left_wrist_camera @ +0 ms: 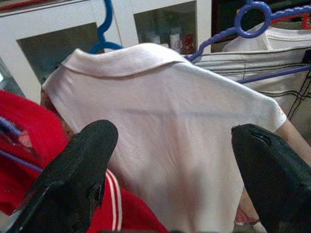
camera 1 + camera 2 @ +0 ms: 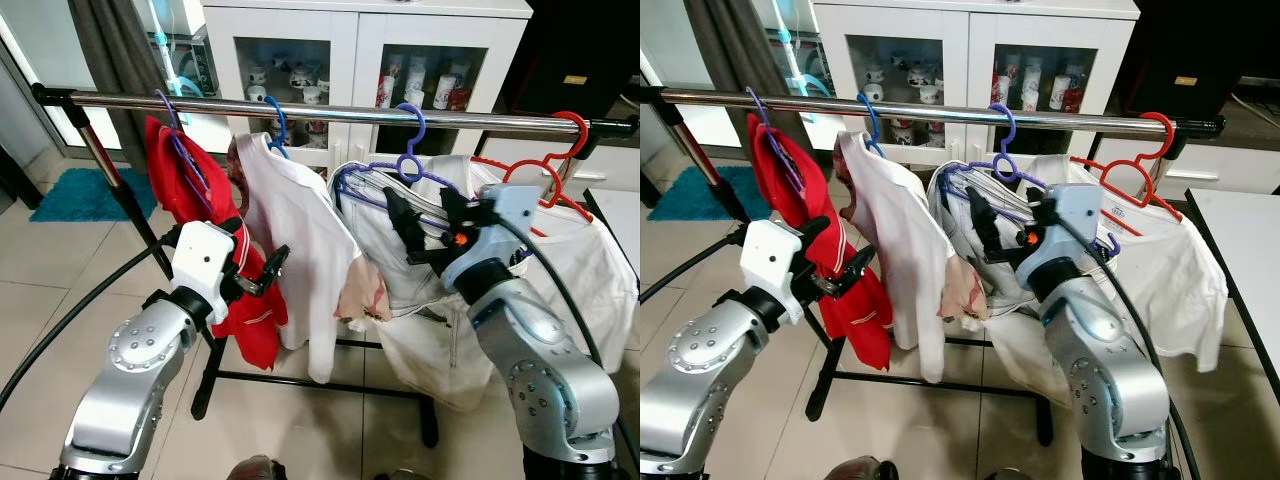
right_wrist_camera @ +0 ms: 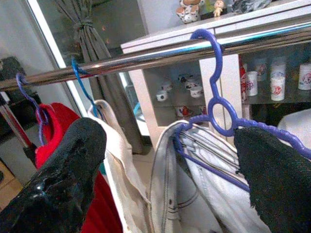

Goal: Hang hanger

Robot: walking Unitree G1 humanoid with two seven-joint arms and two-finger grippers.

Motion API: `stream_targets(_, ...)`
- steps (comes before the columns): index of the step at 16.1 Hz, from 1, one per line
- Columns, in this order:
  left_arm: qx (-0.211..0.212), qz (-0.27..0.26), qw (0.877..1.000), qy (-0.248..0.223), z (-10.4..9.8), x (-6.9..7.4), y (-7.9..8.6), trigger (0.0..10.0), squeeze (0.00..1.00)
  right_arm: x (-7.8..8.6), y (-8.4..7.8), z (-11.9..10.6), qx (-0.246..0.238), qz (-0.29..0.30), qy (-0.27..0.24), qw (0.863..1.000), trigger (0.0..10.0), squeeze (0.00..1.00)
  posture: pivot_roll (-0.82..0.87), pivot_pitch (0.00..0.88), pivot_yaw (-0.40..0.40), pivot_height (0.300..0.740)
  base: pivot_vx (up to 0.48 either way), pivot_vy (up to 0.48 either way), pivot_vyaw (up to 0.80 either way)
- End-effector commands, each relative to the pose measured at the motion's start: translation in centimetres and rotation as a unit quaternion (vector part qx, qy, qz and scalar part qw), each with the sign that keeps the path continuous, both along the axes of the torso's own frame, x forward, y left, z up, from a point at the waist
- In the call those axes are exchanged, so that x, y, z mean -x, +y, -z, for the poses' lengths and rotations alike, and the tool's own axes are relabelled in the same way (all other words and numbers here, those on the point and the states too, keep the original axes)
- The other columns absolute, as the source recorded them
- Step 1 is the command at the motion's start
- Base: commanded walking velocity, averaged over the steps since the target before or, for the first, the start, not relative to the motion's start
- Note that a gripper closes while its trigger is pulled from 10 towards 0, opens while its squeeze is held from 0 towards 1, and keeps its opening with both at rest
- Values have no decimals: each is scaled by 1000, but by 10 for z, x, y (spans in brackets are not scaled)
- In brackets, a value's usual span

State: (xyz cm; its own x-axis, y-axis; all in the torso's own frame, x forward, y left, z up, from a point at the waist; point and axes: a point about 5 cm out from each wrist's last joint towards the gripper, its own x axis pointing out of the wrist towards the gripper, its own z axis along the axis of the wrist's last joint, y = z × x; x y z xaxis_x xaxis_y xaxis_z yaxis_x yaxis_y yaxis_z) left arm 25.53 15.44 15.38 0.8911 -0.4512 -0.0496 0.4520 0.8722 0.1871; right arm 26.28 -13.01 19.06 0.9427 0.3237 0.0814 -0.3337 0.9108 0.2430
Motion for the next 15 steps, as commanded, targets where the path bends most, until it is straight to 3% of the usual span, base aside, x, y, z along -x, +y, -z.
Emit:
stream_targets(1,-8,-3,1000,-4,0,-1,0,10000,0,3,0,-4,-4,-2,-13,1000,10000,0,1,45,39,740,0,0,0)
stream_targets(13,-13,-5,1000,-9,2,-1,-3,10000,0,-2,-12,-5,7,24,-22,999,10000,0,-3,37,23,740,0,-361,0)
stream_targets(15,-2,-8,1000,-1,4,-1,-3,10000,0,-2,-13,-4,9,25,-22,999,10000,0,-3,35,24,740,0,0,0)
